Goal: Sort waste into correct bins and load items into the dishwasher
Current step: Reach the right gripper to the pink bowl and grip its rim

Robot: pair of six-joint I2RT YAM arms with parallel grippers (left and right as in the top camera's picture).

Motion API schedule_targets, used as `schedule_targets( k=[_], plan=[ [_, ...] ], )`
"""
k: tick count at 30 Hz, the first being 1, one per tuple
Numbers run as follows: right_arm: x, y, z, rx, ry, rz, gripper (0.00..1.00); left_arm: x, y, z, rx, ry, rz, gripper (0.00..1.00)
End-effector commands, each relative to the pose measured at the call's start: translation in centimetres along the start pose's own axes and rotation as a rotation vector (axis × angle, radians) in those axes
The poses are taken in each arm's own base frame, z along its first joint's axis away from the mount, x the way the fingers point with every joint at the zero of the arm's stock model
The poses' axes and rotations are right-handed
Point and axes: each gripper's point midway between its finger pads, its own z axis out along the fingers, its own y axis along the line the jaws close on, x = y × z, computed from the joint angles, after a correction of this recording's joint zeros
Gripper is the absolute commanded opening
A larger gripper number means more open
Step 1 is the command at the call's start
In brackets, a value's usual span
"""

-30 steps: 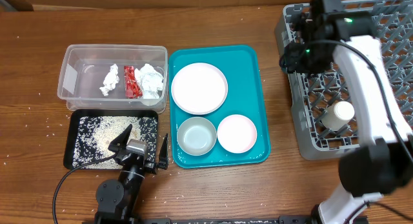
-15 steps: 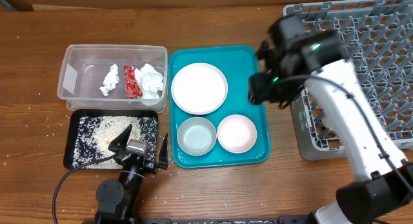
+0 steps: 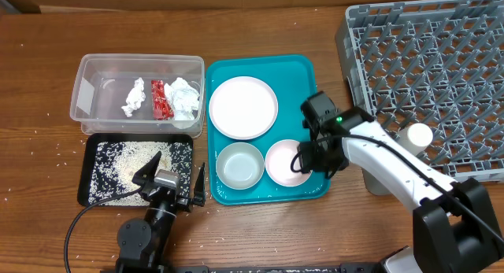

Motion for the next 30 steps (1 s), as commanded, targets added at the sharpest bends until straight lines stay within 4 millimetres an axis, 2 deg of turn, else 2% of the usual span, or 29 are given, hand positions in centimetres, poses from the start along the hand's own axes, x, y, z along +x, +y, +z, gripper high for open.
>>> schedule_targets(
  k=[1,5,10,14,16,23,26,28,30],
  plan=[
    [-0.3,-0.1,0.0,-0.002,-0.027,0.01,0.36,0.1,0.1,0.0,-0.006,-0.006,0.017,1.0],
    [-0.7,0.3,0.0,-0.023,-0.043,0.007,0.17,0.1,0.1,0.0,-0.006,-0.006,0.017,1.0],
    [-1.0,0.5,0.0,-0.032,-0.056,0.014,0.04,0.1,0.1,0.0,-0.006,-0.006,0.017,1.0],
    [-1.5,0.2,-0.1,-0.036,-0.07,0.039,0.04,0.1,0.1,0.0,-0.006,-0.006,0.017,1.0],
    [-1.8,0.0,-0.1,-0.039,-0.078,0.048,0.12,0.1,0.1,0.0,-0.006,-0.006,0.017,1.0],
    [-1.8,-0.1,0.0,-0.04,-0.077,0.077,0.15,0.1,0.1,0.0,-0.006,-0.006,0.017,1.0],
    [-1.5,0.0,0.6,-0.056,-0.073,0.081,0.22,0.1,0.1,0.0,-0.006,-0.006,0.017,1.0],
    [-1.1,0.3,1.1,-0.08,-0.062,0.08,0.22,0.1,0.1,0.0,-0.006,-0.006,0.017,1.0],
    [-0.8,0.3,1.4,-0.084,-0.051,0.081,0.1,0.1,0.1,0.0,-0.006,-0.006,0.017,1.0]
  ],
)
